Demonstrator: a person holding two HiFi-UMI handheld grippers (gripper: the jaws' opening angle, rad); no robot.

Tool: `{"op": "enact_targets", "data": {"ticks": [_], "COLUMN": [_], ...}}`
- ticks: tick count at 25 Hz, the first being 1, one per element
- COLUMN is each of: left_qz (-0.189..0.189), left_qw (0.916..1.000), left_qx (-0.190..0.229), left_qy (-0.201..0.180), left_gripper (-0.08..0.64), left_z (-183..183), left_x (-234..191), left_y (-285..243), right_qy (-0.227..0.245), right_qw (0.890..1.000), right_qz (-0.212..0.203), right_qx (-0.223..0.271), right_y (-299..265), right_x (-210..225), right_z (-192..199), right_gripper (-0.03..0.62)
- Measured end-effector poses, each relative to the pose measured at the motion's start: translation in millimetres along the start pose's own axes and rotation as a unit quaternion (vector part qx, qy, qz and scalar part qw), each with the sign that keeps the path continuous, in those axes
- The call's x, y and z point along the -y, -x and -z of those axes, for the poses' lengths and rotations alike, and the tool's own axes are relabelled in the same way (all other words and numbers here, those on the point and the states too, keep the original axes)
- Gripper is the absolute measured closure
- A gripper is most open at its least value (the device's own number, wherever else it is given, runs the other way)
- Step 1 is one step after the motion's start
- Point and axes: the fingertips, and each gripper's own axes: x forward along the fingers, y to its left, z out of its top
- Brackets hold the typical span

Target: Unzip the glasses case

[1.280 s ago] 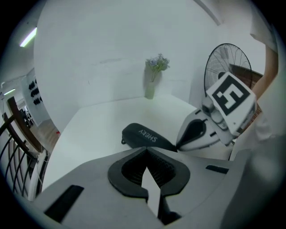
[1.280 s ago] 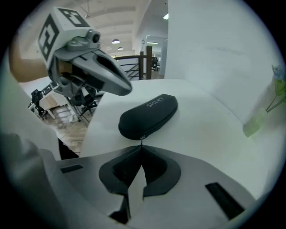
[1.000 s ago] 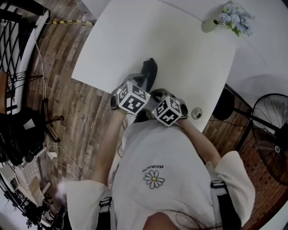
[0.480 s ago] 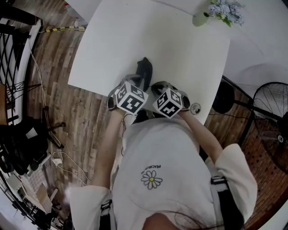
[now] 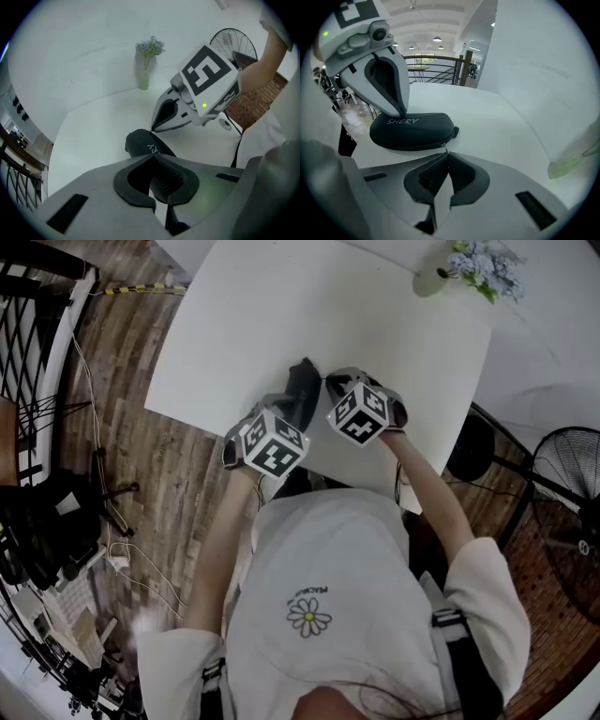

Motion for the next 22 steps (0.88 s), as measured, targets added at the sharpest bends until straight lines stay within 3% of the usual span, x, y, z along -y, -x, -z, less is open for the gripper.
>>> {"op": "enact_targets", "data": {"ticks": [6,9,12,15,18,22], "left_qz": [0.001,0.004,-0.027,-0.031,-0.014,-0.012], "left_qw": [0.9999,0.9997,0.9981,0.9971,0.9978,0.9995], "left_qx": [-0.01,0.013,0.037,0.049,0.049,0.02], "left_qy": [0.001,0.018,0.041,0.05,0.042,0.021], "left_gripper": [0.548,0.547,0.547,0.546,0.546,0.546], "left_z": [0,-2,-9,-22,-26,-14], "left_x": [2,-4,-19,-13,9,24], "left_y": [-1,3,9,14,9,-1], "right_qy": [0.012,0.018,0.006,-0.016,-0.03,-0.002], "right_qw": [1.0,1.0,0.999,0.999,0.997,0.994], "right_qz": [-0.009,-0.002,-0.006,-0.034,-0.073,-0.109], "right_qx": [0.007,-0.011,-0.031,-0.037,-0.027,-0.012], "right_y": [-12,-8,7,30,47,53], "right_x": [12,13,13,-10,-55,-105], "right_z": [-6,3,25,41,38,29], "right_gripper": [0.584,0.586,0.586,0.586,0.586,0.586]}}
